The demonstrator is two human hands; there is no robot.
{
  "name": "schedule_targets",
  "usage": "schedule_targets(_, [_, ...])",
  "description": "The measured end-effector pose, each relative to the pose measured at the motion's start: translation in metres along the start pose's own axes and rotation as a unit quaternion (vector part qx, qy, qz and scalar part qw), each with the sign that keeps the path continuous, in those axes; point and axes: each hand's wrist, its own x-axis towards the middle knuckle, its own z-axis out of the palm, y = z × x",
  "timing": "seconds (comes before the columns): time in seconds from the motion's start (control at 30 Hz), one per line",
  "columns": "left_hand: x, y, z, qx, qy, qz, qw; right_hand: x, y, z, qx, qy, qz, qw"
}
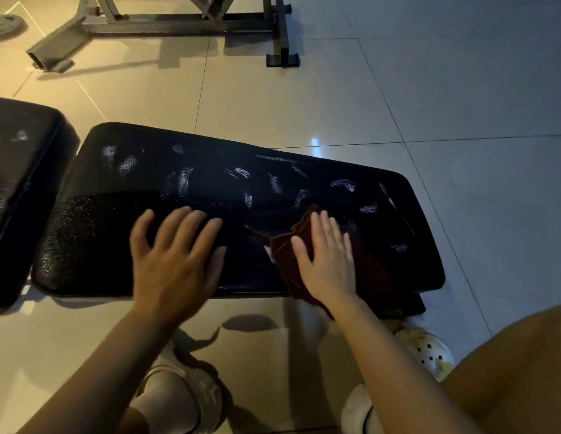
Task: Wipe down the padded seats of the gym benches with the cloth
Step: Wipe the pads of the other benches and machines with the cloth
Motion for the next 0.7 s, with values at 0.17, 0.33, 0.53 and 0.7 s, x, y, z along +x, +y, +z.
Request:
schedule_targets(0.17, [-0.001,0.039,0.022,-0.02,-0.048,-0.018,0.999,0.011,0.072,-0.013,-0.004,0.011,0.178,0.984])
schedule_targets(0.33, [-0.001,0.04,0.033,0.004,-0.026,-0.004,1.0,0.009,0.073,-0.015,0.001,0.034,0.191,0.981])
schedule_targets(0.53, [0.002,0.044,0.027,-0.002,-0.049,-0.019,0.999,-0.006,0.003,-0.005,0.008,-0.018,0.001,1.0])
schedule_targets(0.7, [0.002,0.044,0.02,-0.016,-0.06,-0.031,0.998,0.004,0.049,-0.013,0.02,-0.026,0.066,0.997])
